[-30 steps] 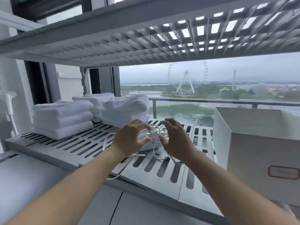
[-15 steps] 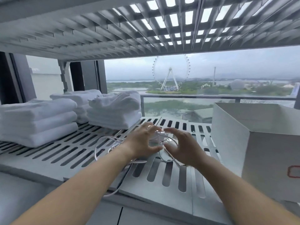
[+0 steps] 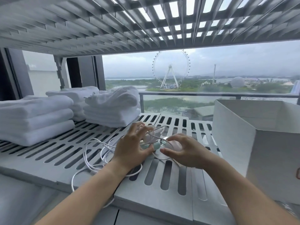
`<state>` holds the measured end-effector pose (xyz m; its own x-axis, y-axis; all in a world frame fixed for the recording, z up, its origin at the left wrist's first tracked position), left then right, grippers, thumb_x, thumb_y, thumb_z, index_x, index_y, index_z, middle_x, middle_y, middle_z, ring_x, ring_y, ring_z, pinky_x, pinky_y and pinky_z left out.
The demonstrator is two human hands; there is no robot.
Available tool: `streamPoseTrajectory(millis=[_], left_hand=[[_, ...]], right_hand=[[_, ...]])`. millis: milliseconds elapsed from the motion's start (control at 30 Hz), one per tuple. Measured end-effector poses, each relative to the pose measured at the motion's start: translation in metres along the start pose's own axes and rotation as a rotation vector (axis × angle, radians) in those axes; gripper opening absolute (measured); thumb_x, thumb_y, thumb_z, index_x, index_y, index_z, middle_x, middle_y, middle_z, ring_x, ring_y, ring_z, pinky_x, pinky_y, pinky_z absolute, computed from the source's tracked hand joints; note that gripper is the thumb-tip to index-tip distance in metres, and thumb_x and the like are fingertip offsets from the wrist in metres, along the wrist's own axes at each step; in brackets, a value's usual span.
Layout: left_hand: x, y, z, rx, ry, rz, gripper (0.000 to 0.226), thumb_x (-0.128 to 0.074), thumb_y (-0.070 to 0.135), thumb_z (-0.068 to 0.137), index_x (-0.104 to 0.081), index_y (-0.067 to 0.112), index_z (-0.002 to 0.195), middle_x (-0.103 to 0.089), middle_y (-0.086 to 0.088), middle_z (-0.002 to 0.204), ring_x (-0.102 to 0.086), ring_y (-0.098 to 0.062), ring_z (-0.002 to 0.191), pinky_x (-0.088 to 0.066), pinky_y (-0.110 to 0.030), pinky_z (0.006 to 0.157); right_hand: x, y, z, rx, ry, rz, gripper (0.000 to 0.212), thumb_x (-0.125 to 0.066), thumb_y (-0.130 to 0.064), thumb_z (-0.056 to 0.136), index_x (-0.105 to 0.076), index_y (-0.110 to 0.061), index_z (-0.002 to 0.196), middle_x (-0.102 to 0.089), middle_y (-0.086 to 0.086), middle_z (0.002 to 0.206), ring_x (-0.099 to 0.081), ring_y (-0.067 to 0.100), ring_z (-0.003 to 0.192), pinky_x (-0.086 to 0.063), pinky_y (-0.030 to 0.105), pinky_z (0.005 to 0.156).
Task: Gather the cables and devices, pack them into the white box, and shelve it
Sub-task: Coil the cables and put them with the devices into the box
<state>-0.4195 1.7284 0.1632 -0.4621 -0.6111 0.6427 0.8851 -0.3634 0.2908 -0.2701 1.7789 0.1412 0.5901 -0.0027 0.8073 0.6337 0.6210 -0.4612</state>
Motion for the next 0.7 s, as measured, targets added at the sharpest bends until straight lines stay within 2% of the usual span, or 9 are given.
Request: streamPoseTrajectory(millis=[167,233,333,400,467,533,600,700], left_hand=[[-0.004,-0.006,-0.002,0.041,-0.006,0.047,0.047,-0.065,0.039,0.070,-0.050,0.040,0.115,-0.042,0.007,0.126,-0.057,-0.015,0.099,-0.051,-0.030,0.063],[-0.009,-0.008,-0.002,0.062,-0.030,0.082,0.048,-0.065,0.044,0.070,-0.049,0.040,0.116,-0.040,0.007,0.127,-0.056,-0.016,0.101,-0.047,-0.027,0.063],[-0.015,-0.011,-0.001,0.069,-0.085,0.114,0.052,-0.064,0.056,0.070,-0.044,0.039,0.116,-0.039,0.006,0.130,-0.054,-0.018,0.107,-0.049,-0.033,0.072],[-0.017,-0.012,0.000,0.070,-0.119,0.119,0.052,-0.062,0.059,0.072,-0.041,0.041,0.115,-0.039,0.006,0.132,-0.054,-0.020,0.107,-0.050,-0.035,0.075],[-0.017,-0.012,0.001,0.070,-0.121,0.114,0.049,-0.060,0.061,0.073,-0.038,0.043,0.114,-0.041,0.008,0.132,-0.055,-0.019,0.105,-0.050,-0.035,0.074],[-0.014,-0.011,0.001,0.069,-0.103,0.111,0.046,-0.059,0.061,0.074,-0.038,0.044,0.112,-0.043,0.010,0.129,-0.056,-0.017,0.103,-0.047,-0.032,0.070],[-0.014,-0.009,0.000,0.078,-0.094,0.116,0.044,-0.057,0.059,0.074,-0.038,0.044,0.111,-0.044,0.010,0.126,-0.057,-0.018,0.099,-0.045,-0.030,0.066],[-0.012,-0.011,0.002,0.145,-0.068,0.159,0.042,-0.057,0.059,0.074,-0.041,0.041,0.109,-0.045,0.005,0.111,-0.060,-0.022,0.084,-0.040,-0.029,0.060]], right_hand=[[-0.003,0.009,0.004,-0.065,-0.014,0.035,0.045,-0.045,-0.054,0.085,-0.056,-0.026,0.119,-0.049,-0.004,0.132,-0.045,0.012,0.118,-0.037,0.032,0.096],[-0.005,0.009,0.003,-0.061,-0.032,0.023,0.049,-0.043,-0.052,0.080,-0.055,-0.027,0.120,-0.047,-0.005,0.133,-0.044,0.011,0.118,-0.035,0.031,0.095],[-0.007,0.003,0.002,-0.039,-0.045,0.039,0.056,-0.040,-0.046,0.068,-0.057,-0.029,0.119,-0.049,-0.008,0.129,-0.041,0.008,0.113,-0.032,0.026,0.089],[-0.006,0.001,0.002,-0.041,-0.060,0.077,0.051,-0.043,-0.032,0.069,-0.058,-0.027,0.118,-0.049,-0.007,0.129,-0.041,0.010,0.117,-0.031,0.026,0.091],[-0.007,0.003,0.001,-0.048,-0.089,0.072,0.055,-0.047,-0.019,0.068,-0.055,-0.027,0.122,-0.044,-0.008,0.134,-0.037,0.014,0.125,-0.032,0.029,0.100],[-0.009,0.005,-0.001,-0.044,-0.116,0.035,0.059,-0.052,-0.018,0.070,-0.048,-0.029,0.128,-0.036,-0.010,0.140,-0.029,0.014,0.130,-0.027,0.029,0.106],[-0.012,0.005,-0.003,-0.027,-0.138,0.017,0.063,-0.057,-0.020,0.072,-0.042,-0.032,0.132,-0.030,-0.012,0.144,-0.024,0.012,0.133,-0.022,0.025,0.104],[-0.012,-0.001,-0.004,0.038,-0.132,0.013,0.063,-0.065,-0.026,0.072,-0.045,-0.030,0.131,-0.038,-0.015,0.136,-0.032,0.006,0.127,-0.021,0.012,0.094]])
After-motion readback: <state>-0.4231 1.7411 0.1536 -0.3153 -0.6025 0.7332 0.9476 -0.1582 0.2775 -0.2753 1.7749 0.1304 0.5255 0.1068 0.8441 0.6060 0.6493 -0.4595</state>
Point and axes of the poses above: each hand's wrist, its own z-axis towards the middle knuckle, its own x-axis out of the back of the hand, y = z × x, the point moved 9 cm from there along z, towards the middle knuckle
